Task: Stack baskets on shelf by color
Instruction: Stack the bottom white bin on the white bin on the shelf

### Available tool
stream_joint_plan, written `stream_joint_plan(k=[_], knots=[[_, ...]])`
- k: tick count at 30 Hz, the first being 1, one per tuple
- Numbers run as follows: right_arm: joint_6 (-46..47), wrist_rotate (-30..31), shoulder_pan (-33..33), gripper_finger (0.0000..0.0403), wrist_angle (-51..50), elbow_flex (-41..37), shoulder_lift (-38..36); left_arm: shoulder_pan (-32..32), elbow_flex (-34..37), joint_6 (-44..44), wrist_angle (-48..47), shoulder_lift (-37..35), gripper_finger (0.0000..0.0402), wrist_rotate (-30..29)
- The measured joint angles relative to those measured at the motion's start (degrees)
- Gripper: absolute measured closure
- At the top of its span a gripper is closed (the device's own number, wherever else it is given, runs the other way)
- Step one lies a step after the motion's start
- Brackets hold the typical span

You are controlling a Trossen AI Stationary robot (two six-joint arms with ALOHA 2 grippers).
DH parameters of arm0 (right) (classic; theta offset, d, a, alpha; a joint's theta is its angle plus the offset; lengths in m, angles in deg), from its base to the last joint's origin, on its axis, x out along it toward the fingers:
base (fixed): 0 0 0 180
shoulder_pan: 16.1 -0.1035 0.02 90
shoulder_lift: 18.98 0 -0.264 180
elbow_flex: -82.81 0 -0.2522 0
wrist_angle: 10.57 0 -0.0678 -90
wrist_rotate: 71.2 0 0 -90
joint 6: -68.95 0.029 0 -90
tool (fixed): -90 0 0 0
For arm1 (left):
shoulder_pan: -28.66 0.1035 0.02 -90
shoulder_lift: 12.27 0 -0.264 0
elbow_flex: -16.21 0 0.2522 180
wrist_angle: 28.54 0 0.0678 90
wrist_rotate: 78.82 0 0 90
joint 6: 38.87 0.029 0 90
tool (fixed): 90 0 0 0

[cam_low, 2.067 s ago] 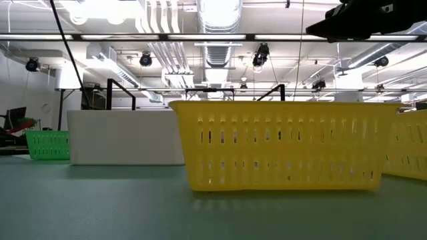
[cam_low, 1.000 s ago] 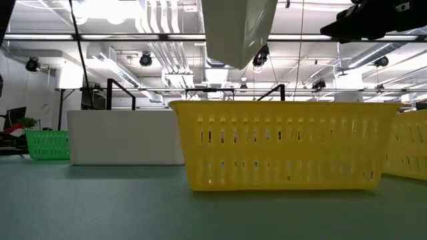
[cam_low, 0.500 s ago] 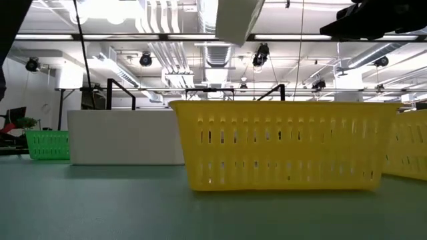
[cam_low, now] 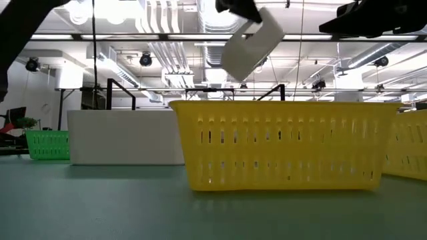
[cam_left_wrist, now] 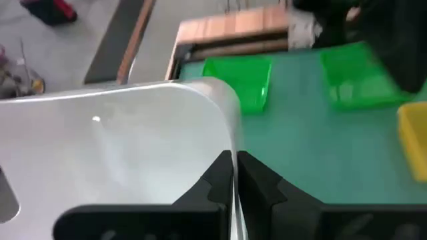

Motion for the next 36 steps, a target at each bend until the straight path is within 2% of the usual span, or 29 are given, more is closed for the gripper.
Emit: stream_joint_plan(k=[7, 15, 36], knots=[[0.1, 0.0, 0.0, 0.0392, -0.1, 0.0, 0.0, 1.9, 0.6, -1.5, -4.2, 3.9, 0.0401, -0.3], [0.2, 0.0, 0.0, 0.0392, -0.3, 0.0, 0.0, 3.4, 0.7, -2.0, -4.8, 7.1, 0.0401, -0.4], [0.2, 0.0, 0.0, 0.0392, -0.5, 0.0, 0.0, 4.4, 2.9, -2.9, -5.0, 7.2, 0.0401, 1.0]])
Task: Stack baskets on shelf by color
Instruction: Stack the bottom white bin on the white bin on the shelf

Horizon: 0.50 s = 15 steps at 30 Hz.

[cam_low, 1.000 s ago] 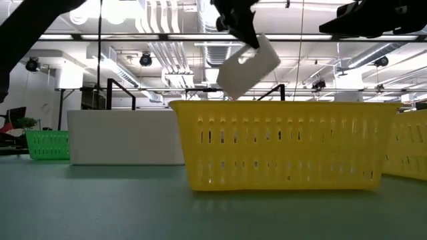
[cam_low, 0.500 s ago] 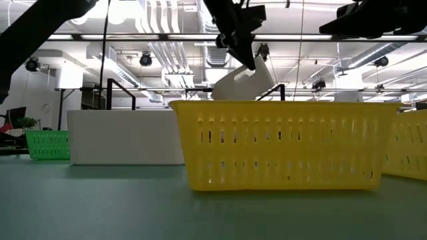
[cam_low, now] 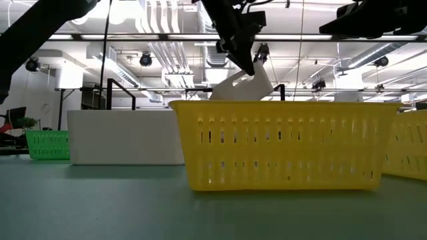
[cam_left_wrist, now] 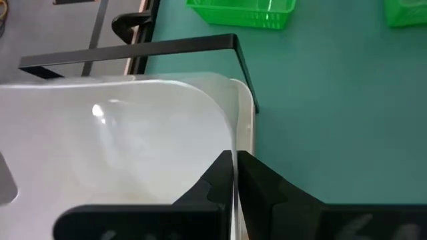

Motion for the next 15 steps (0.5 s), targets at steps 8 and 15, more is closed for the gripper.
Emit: stream_joint_plan(k=[8, 15], knots=[[0.0, 0.0, 0.0, 0.0392, 0.0, 0.0, 0.0, 0.4, 2.4, 0.0, 0.6, 0.0, 0.0400, 0.0], [0.0, 0.0, 0.0, 0.0392, 0.0, 0.0, 0.0, 0.6, 2.4, 0.0, 0.6, 0.0, 0.0354, 0.0]])
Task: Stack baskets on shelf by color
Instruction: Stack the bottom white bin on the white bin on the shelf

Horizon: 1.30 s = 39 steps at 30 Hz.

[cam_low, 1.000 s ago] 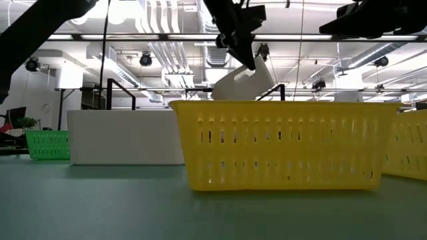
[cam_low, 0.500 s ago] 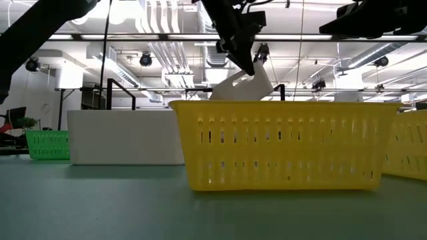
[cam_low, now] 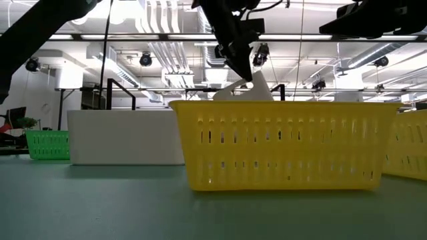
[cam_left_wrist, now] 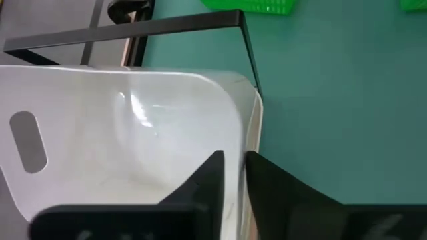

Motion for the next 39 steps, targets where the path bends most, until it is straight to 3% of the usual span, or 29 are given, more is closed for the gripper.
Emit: stream_joint_plan(k=[10, 15, 29, 32, 37, 39], knots=[[0.0, 0.0, 0.0, 0.0392, 0.0, 0.0, 0.0, 0.0, -1.1, 0.2, 1.0, -0.9, 0.0292, 0.1], [0.0, 0.0, 0.0, 0.0392, -0.3, 0.0, 0.0, -0.1, -1.0, 1.9, -0.3, -2.8, 0.0290, 4.3], [0.0, 0.0, 0.0, 0.0392, -0.4, 0.0, 0.0, 0.1, 5.2, 4.5, -1.5, -2.4, 0.0291, 0.8], [0.0, 0.0, 0.0, 0.0392, -0.4, 0.0, 0.0, 0.2, 6.5, 4.8, -0.8, -2.4, 0.0309, 0.2], [0.0, 0.0, 0.0, 0.0392, -0.4, 0.0, 0.0, 0.1, 6.7, 6.1, -0.1, -2.4, 0.0386, -0.8], [0.0, 0.0, 0.0, 0.0392, -0.4, 0.0, 0.0, 0.1, 6.5, 6.2, -0.2, -2.4, 0.0394, -1.1]])
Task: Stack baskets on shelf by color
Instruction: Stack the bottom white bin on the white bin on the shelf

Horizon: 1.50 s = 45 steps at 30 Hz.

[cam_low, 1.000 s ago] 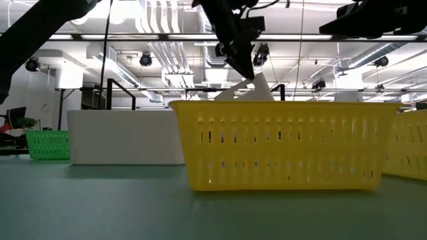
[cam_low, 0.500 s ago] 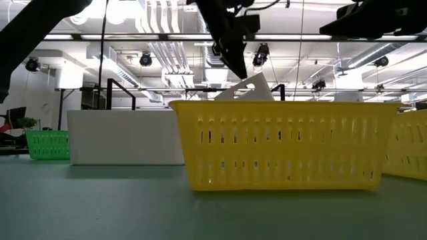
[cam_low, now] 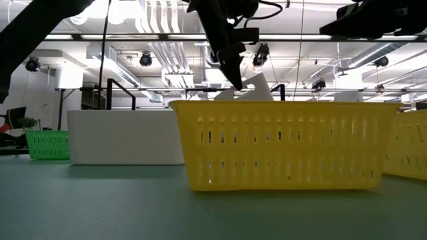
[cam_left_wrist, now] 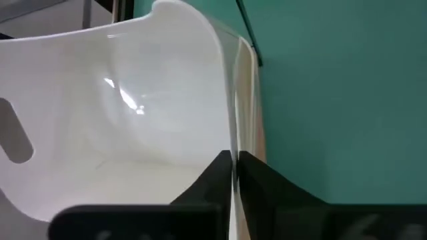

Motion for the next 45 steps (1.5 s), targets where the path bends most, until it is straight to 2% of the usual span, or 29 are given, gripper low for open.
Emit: stream_joint_plan(k=[8, 14, 30, 34, 45], knots=[[-0.1, 0.0, 0.0, 0.0392, 0.0, 0.0, 0.0, -1.3, -2.9, 1.6, -0.9, -0.1, 0.0401, -2.5], [-0.1, 0.0, 0.0, 0.0392, 0.0, 0.0, 0.0, -1.3, -4.7, 1.2, -5.9, -0.2, 0.0401, -5.5], [-0.1, 0.0, 0.0, 0.0392, 0.0, 0.0, 0.0, -1.3, -4.4, -0.3, -7.3, -0.2, 0.0400, -5.5], [-0.1, 0.0, 0.0, 0.0392, 0.0, 0.0, 0.0, -1.3, -3.5, -0.3, -7.4, -0.2, 0.0383, -5.5], [0.0, 0.0, 0.0, 0.0392, 0.0, 0.0, 0.0, -1.3, -2.8, -1.9, -3.5, -0.2, 0.0303, -5.2]])
